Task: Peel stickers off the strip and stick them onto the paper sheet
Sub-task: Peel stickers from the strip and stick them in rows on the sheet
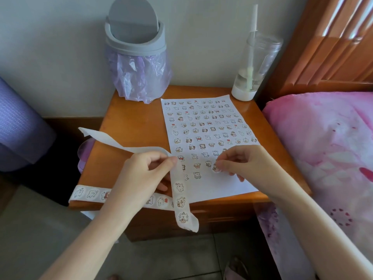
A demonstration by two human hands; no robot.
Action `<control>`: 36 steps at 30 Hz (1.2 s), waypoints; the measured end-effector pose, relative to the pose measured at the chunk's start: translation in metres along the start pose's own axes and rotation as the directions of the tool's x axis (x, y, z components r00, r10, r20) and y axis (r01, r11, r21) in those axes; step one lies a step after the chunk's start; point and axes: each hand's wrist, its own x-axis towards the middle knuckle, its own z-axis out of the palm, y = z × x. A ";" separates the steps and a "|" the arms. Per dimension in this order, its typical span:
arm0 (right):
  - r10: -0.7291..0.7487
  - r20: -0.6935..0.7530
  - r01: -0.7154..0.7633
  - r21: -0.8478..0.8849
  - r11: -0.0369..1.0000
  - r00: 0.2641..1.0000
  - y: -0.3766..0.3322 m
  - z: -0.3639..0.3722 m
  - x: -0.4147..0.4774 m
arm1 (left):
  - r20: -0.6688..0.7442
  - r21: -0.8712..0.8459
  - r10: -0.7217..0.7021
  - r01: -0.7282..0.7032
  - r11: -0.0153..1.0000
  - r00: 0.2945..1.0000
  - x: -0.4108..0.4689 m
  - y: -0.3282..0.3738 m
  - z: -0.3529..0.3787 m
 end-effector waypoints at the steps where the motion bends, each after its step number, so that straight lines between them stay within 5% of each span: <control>1: -0.003 -0.003 0.003 0.018 1.000 1.000 0.000 0.002 0.000 | 0.004 0.004 -0.002 0.002 1.000 1.000 0.000 0.000 0.000; 36: -0.026 -0.078 0.021 -0.068 0.997 0.997 0.008 0.023 0.004 | 0.012 0.088 -0.019 0.018 0.996 1.000 0.004 -0.005 0.000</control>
